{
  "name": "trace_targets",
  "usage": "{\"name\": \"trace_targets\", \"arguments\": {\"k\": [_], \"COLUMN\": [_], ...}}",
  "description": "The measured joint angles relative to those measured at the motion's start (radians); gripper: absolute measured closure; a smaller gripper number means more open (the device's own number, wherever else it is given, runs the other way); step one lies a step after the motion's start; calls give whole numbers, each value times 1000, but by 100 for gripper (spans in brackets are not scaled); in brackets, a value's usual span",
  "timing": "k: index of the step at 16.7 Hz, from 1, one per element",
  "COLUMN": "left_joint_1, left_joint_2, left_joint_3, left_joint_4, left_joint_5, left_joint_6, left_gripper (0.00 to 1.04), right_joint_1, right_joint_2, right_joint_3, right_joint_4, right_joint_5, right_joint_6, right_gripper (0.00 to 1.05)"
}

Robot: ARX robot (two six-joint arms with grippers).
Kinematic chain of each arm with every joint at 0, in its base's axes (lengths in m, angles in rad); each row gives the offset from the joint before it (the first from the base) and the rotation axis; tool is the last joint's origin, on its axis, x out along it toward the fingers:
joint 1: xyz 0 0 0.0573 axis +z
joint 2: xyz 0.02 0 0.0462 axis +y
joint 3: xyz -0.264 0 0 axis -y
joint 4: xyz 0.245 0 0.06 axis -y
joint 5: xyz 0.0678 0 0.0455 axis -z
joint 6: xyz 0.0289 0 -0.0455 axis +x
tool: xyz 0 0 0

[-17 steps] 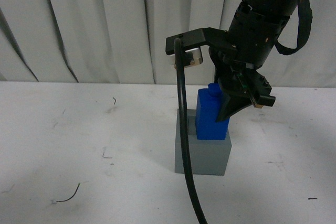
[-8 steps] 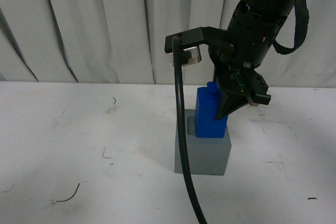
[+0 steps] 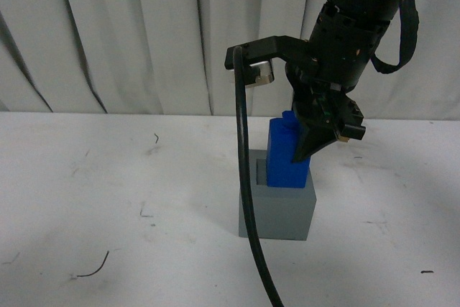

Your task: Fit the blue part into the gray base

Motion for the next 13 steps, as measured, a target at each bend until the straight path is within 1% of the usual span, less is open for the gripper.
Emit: {"name": "trace_targets", "arguments": {"k": [4, 8, 9, 13], "left_joint_1": [0, 0, 0, 0], "left_joint_2": [0, 0, 0, 0], "left_joint_3": [0, 0, 0, 0], "left_joint_4": [0, 0, 0, 0], "left_joint_5": [0, 0, 0, 0], "left_joint_6": [0, 0, 0, 0], "left_gripper": [7, 7, 7, 7], "right_joint_1": [14, 16, 16, 16], "right_joint_2": [27, 36, 36, 79], "right_joint_3": [2, 10, 11, 3], "right_joint_4": [31, 27, 25, 9], "right_joint_5": [-7, -6, -6, -13], "right_joint_6": [62, 109, 108, 50], "right_gripper": [58, 58, 51, 7]}}
